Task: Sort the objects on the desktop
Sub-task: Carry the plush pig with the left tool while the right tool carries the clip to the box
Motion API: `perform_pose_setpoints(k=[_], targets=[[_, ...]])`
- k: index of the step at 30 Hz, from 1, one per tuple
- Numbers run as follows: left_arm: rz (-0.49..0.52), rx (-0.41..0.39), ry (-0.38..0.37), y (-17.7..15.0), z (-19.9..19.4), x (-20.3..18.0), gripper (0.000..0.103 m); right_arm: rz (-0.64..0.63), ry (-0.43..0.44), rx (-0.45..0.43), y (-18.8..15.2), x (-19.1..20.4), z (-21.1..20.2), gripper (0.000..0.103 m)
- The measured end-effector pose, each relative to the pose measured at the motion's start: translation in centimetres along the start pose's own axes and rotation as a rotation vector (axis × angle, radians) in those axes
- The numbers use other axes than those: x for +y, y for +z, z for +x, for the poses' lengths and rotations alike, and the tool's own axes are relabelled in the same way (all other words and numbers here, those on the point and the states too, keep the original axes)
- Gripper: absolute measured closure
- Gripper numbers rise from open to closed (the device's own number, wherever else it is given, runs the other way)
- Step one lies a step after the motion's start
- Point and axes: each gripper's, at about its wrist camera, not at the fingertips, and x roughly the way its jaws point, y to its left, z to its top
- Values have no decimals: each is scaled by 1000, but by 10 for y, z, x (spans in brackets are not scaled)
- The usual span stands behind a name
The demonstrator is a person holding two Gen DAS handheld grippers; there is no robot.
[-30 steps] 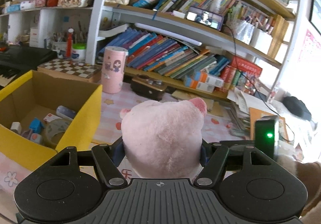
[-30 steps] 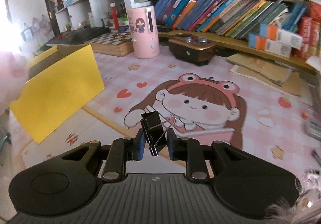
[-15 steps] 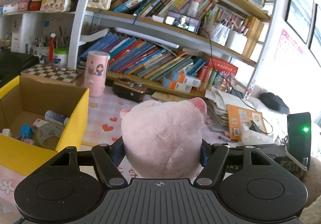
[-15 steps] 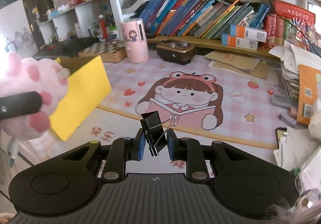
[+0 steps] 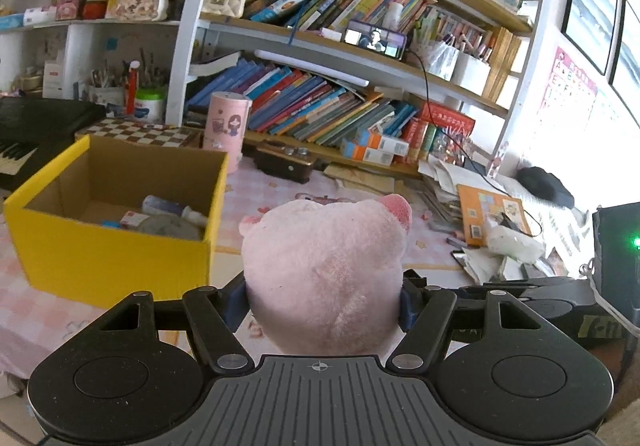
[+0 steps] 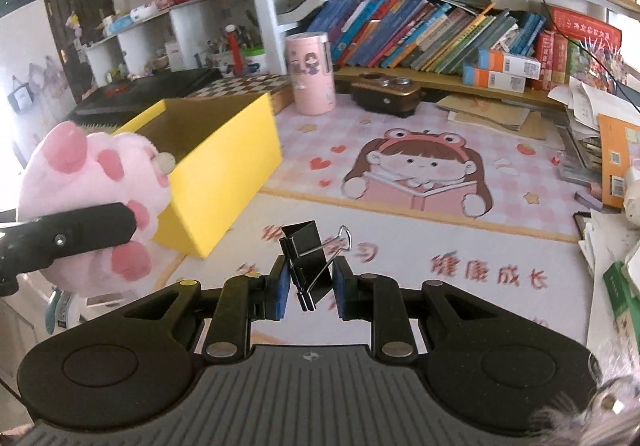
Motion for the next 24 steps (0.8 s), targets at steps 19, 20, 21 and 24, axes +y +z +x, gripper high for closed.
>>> perform_pose_setpoints(k=[19,20,21,24], targets=[[-24,50,-8,-45,-79,48,34,6,14,46,-55,92,-24,82],[-26,48,-5,-46,-81,49,34,4,16,46,-55,95,-24,82],[-28,45,-2,-47,-84,51,34,2,19,45,-55,97,-24,82],[-32,35,6,-48,-91,56,34,-8,26,42,-55,106,-23,82]])
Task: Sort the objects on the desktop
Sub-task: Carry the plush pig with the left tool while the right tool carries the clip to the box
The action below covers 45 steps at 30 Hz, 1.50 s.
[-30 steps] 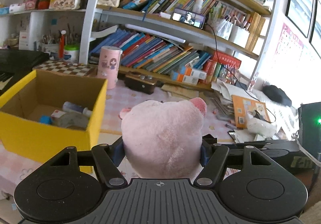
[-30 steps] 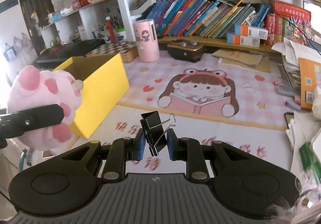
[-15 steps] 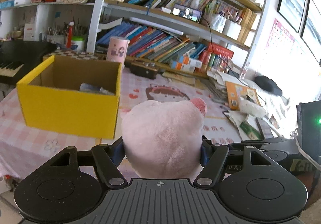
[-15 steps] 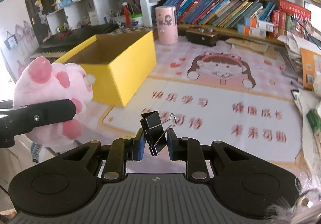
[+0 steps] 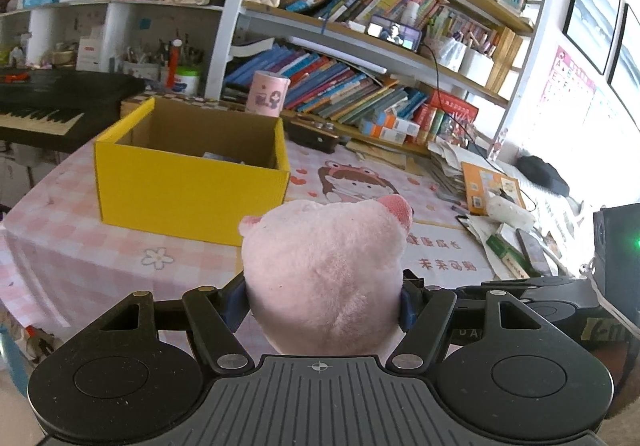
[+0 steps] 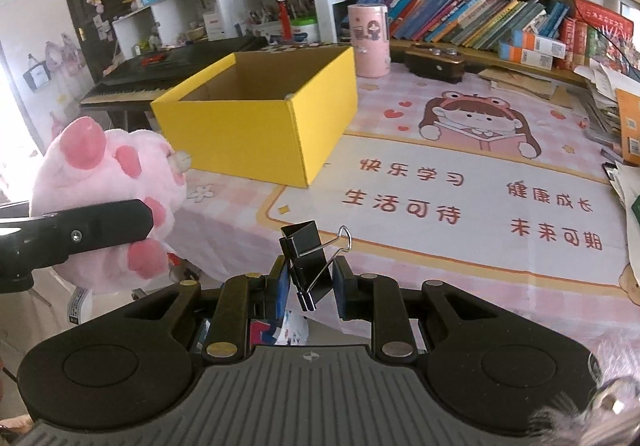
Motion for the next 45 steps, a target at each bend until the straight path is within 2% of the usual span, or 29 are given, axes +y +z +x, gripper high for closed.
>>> perform_pose_setpoints(k=[14,26,36,45], targets=[[-69,-42,58,-2,-17,25,34,-94,60,11,11,32,12,82],[-114,-56,105,4,-9,36,34,-142,105,14,32,33,34,82],[-113,-122,169,49,19,50,34,-120,164,-71,91,14,63,82],[-50,-176,222,104,75,57,34,-140,213,-130,153,-6,104,82]])
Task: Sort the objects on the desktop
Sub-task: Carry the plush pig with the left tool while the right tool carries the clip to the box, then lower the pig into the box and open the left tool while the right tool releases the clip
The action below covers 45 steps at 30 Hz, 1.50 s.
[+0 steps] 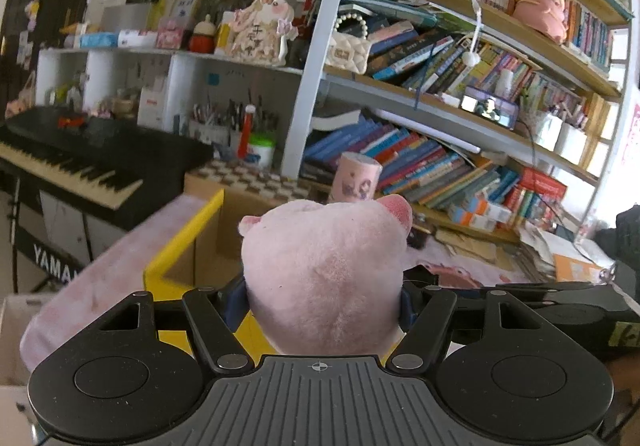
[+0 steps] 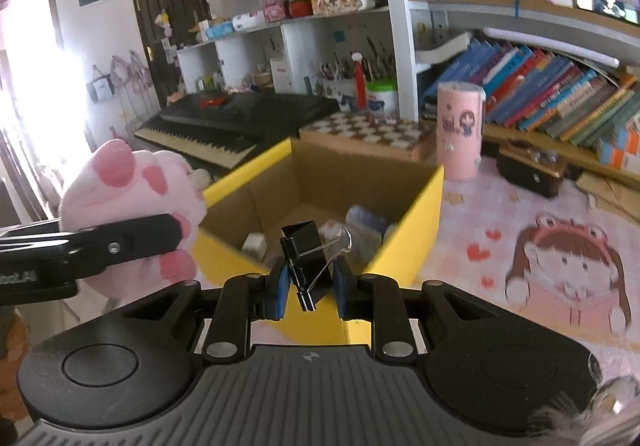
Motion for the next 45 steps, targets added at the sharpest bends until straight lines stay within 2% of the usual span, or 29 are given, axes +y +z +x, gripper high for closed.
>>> perform_pose_setpoints(k=[5,8,12,16,23,29,31,34,36,43,45], targets=[[29,14,56,15,45,3,33,-51,5,20,23,-19,42,82],[70,53,99,19,77,7,33,-119,-1,39,36,-27,72,82],[120,152,152,21,120,13,33,-207,-2,89,54,-35,114,82],[162,260,184,16,154,15,33,-292,0,186,64,-38,153,82],[189,353,184,3,177,10,33,-434,-9,337,55,-32,197,82],[202,398,194,-5,182,7,28,-441,-12,389,47,-34,210,82],[201,386,211,-6,180,7,27,-438,-15,378,47,-32,208,81],[212,355,221,-3,174,5,24,-404,-22,327,49,-33,201,66],[228,319,236,0,167,2,16,-363,-17,290,52,-35,192,65],[179,147,215,19,124,-5,13,-232,-46,116,63,-41,139,61],[159,88,209,23,109,-9,8,-196,-61,73,65,-42,122,60]])
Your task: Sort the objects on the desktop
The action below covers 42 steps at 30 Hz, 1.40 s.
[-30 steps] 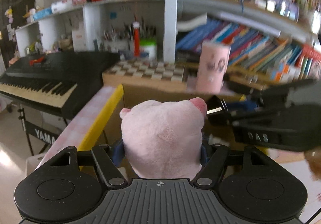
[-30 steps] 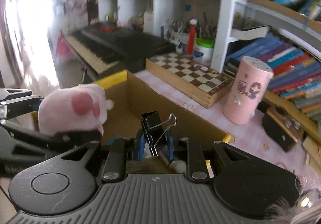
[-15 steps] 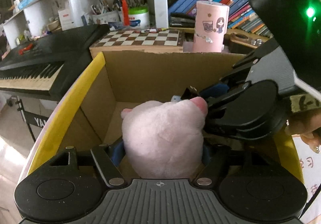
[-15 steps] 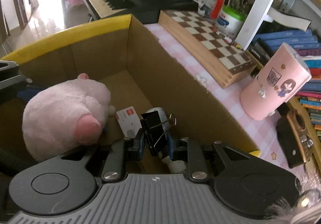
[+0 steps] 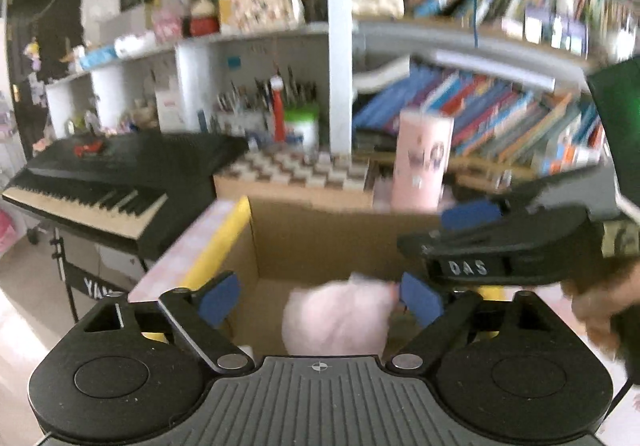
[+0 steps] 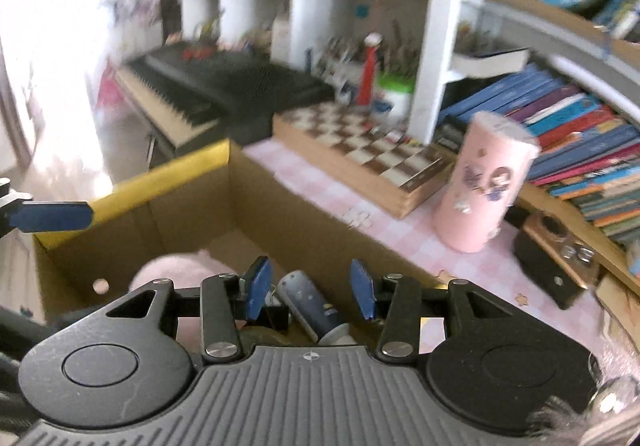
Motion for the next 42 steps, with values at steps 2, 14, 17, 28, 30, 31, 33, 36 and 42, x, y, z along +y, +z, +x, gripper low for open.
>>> perform_pose_setpoints(k=[2,14,17,28,30,31,33,36,42], targets=[[-14,-50,-4,3,-14,0,7,39,-17,-44,0,-3,-20,59],[-50,-263,-108,-5,-93,-6,0,184,-200,-253,-45,-3,-137,47],[-46,-258,-127,-17,-106,-4,0,208,-256,-241,-67,1,-157,47],[-82,-229,-152,-72,-149,4,0,309,-457,-196,-150,47,-222,42],[-59,-222,-129,-82,-156,2,0,329,-487,-180,-166,57,-231,41],[-45,-217,-123,-86,-159,0,0,337,-501,-171,-173,62,-235,41],[-18,-207,-119,-95,-166,-3,0,350,-531,-157,-186,71,-241,41],[15,-191,-134,-105,-173,-6,0,381,-580,-139,-206,84,-251,40],[64,-168,-180,-121,-186,-14,0,438,-630,-107,-232,107,-266,33]])
